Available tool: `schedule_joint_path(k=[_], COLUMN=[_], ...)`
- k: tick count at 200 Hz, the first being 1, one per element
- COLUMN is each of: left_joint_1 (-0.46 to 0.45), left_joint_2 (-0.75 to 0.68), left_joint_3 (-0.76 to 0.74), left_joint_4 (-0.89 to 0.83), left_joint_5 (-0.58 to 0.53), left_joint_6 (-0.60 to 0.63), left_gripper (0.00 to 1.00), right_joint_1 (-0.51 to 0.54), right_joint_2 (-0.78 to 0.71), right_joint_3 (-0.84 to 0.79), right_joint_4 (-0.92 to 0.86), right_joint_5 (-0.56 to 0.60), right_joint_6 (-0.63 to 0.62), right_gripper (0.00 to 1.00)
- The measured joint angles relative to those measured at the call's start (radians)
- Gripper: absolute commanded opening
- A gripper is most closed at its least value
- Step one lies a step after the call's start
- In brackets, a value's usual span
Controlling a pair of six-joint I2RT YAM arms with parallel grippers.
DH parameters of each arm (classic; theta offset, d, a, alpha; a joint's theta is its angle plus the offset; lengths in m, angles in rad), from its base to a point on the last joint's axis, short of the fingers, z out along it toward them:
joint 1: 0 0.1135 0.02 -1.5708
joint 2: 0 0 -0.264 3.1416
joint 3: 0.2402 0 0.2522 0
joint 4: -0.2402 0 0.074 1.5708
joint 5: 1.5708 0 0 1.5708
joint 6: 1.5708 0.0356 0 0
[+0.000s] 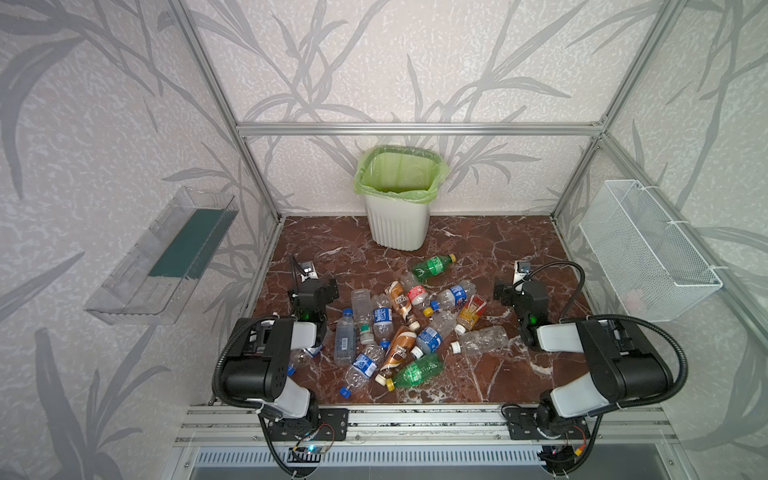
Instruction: Throw the plastic bottles in the bin
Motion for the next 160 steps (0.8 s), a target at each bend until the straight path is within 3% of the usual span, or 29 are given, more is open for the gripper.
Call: schedule_joint_path(k=[67,83,112,134,160], left_joint_1=[0.001,0.001,0.006,0.006,0.006], left_joint_2=[-0.002,-0.046,-0.236,-0.356,-0.479], left_joint_3=[0.0,0.011,0.227,0.457,0.625], left_joint_4=[0.0,-0.071,-0.477,-0.74,-1.001], left_joint_5=[-0.002,-0.037,-0.143,-0.167,-0.109], left_joint_6=[-0.002,-0.015,-0.116,-0.202,-0.276], left_gripper=[0.94,0.94,0.85,0.71,0.69], right_joint_1=[0.0,0.002,0.006,0.002,0.01], right_joint_2=[0.0,-0.024,-0.233,-0.374,-0.46], right_joint_3=[0.005,0.01,0.145,0.383,0.616], right_joint_4=[-0.01,-0.055,-0.443,-0.765,-1.107], right_joint_5=[-0.001,0.006,0.066,0.048,-0.02], right_joint_6=[-0.001,0.0,0.09,0.271,0.508], right_gripper=[0.98,0.97,0.9,0.81,0.78])
